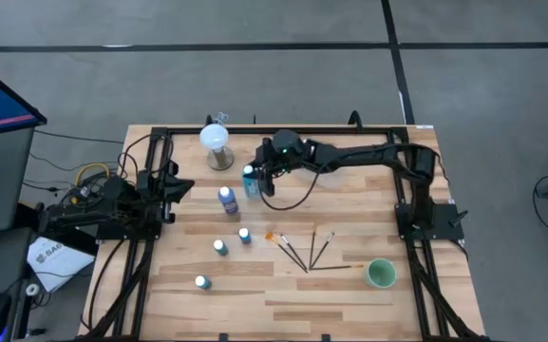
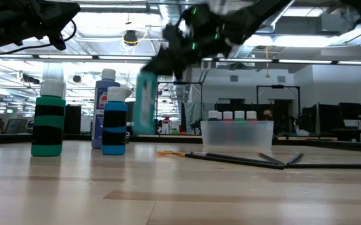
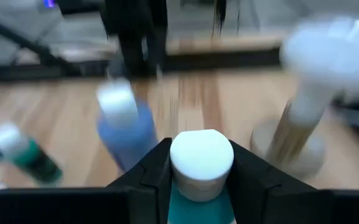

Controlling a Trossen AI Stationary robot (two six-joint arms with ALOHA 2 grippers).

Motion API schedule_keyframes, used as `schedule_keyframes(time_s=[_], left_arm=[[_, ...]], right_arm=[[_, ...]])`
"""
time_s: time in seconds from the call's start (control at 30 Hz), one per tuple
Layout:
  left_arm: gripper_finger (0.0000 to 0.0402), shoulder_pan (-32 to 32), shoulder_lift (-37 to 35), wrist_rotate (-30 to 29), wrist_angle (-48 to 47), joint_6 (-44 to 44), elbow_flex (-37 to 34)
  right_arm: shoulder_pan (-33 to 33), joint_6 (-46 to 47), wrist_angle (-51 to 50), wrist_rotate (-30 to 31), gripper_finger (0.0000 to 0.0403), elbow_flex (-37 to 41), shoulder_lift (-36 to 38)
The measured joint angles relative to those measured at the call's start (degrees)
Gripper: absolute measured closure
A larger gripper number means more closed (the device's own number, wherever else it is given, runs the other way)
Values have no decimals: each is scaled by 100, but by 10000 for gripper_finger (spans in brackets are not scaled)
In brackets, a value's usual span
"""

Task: Pick & Place Paint Supplies
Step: Put the large light blue paint bottle into the transparent bin

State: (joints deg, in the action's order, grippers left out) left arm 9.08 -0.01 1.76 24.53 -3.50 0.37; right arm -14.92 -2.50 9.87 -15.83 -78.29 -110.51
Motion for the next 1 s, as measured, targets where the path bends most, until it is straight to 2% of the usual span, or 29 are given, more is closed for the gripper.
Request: schedule_keyframes(time_s=[0.13, 0.33, 0.5, 0.6, 0.73, 0.87, 1.0], left_arm=[[400, -2, 0, 0, 0, 1, -1], [400, -2, 0, -2, 2, -1, -1], [400, -1, 0, 2, 0, 0, -1], [400, -2, 0, -2, 1, -1, -1], [400, 0, 0, -2, 1, -1, -1], [400, 0, 0, -2, 0, -1, -1], [400, -2, 0, -2, 2, -1, 0]], right_arm=[[5, -202, -534, 238, 295, -21, 878], [-65, -641, -1918, 863, 295, -17, 2337], [-107, -799, -2388, 1530, 295, 282, 3372], [-278, -598, -2359, 1595, 295, 905, 3829], [-517, -250, -1568, 1754, 295, 2053, 4213], [-683, -11, -955, 1869, 295, 2860, 4222], [-856, 89, -682, 1914, 295, 3247, 4104]])
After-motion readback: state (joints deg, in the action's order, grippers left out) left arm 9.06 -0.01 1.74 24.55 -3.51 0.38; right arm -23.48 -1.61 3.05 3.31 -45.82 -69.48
